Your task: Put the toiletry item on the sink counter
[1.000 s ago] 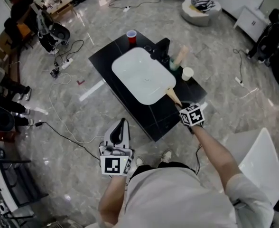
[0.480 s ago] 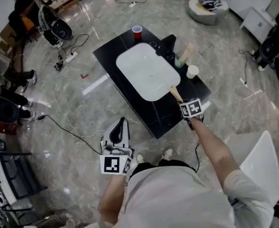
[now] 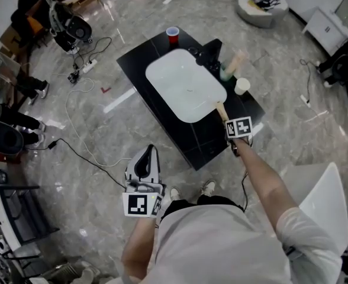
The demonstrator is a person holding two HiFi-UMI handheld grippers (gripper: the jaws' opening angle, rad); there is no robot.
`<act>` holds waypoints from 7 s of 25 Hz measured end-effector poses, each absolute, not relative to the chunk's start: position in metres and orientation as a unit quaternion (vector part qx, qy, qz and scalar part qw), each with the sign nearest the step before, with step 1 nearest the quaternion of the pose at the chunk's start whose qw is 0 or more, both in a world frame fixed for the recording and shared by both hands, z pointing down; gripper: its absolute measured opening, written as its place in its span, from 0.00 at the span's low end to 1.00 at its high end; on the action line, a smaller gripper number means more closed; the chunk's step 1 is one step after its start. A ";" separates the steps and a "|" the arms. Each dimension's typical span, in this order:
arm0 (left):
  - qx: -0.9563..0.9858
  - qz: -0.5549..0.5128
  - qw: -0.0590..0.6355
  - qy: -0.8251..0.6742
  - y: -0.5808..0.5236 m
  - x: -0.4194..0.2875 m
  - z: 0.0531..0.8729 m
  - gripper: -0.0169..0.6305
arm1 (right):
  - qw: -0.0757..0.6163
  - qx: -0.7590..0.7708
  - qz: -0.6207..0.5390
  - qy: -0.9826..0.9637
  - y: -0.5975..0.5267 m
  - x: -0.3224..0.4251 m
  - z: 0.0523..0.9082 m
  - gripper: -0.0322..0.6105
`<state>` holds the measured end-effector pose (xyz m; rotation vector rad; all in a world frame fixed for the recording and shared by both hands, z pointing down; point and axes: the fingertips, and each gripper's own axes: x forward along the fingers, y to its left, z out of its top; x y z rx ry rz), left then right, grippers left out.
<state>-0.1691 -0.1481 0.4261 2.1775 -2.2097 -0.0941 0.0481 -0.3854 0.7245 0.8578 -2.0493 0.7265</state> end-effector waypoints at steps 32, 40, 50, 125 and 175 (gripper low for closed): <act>0.686 -0.021 0.032 -0.727 -0.139 -0.177 0.437 0.03 | 0.417 0.334 0.315 -0.785 -0.395 0.053 0.748 0.21; 0.691 -0.026 0.033 -0.722 -0.144 -0.177 0.437 0.03 | 0.414 0.335 0.306 -0.789 -0.397 0.050 0.741 0.27; 0.706 -0.034 0.030 -0.707 -0.150 -0.175 0.434 0.03 | 0.393 0.353 0.297 -0.795 -0.404 0.055 0.720 0.29; 0.757 -0.053 0.034 -0.650 -0.166 -0.141 0.430 0.03 | 0.036 0.391 0.032 -0.919 -0.265 0.095 0.415 0.14; 0.747 -0.055 0.018 -0.663 -0.176 -0.149 0.417 0.03 | -0.074 0.410 0.035 -0.909 -0.282 0.128 0.347 0.14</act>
